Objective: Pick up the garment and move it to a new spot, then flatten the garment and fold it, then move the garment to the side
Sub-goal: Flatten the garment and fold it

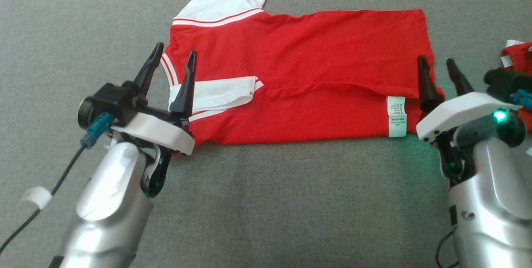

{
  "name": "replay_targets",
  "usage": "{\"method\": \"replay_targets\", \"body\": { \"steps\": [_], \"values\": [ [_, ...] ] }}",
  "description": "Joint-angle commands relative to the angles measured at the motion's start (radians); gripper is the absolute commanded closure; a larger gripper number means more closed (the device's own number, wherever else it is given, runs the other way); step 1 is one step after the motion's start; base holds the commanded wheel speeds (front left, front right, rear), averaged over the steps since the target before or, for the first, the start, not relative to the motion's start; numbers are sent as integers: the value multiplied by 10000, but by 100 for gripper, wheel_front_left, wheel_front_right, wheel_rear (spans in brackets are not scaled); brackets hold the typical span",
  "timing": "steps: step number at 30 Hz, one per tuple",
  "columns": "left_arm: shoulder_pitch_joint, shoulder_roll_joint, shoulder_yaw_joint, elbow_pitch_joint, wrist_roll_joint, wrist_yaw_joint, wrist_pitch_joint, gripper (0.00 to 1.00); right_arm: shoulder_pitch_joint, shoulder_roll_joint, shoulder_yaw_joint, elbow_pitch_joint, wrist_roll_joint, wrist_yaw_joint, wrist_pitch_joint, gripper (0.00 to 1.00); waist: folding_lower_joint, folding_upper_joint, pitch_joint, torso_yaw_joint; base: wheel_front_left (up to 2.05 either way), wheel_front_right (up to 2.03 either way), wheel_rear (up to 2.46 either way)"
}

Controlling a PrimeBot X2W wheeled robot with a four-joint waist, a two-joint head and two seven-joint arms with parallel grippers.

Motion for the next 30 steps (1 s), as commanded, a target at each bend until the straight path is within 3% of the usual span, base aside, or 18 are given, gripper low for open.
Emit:
{"method": "replay_targets", "body": {
  "steps": [1, 6, 15, 19, 30],
  "values": [
    [-281, 356, 280, -499, -85, -38, -2, 0, -291, -45, 232, -545, -131, 67, -131, 0, 0, -1, -33, 0, 0, 0, 0],
    [642, 691, 391, -1453, -395, 154, 637, 0, 305, -45, 24, -1606, -625, 67, -179, 0, 0, -1, -210, 27, 0, 0, 0],
    [3041, 919, 733, -2891, -1374, 1116, 2324, 0, 2474, -45, -317, -3626, -944, 67, 128, 0, 0, -1, -350, 129, 0, 0, 0],
    [3477, 807, 848, -2959, -1832, 1415, 2935, 0, 3087, -45, -253, -4109, -788, 67, 265, 0, 0, -1, -257, 18, 0, 0, 0],
    [3310, 693, 1006, -2127, -2314, 1671, 3516, 0, 3109, -45, 67, -4242, -681, 67, 367, 0, 0, -1, 18, -322, 0, 0, 0]
  ]
}}
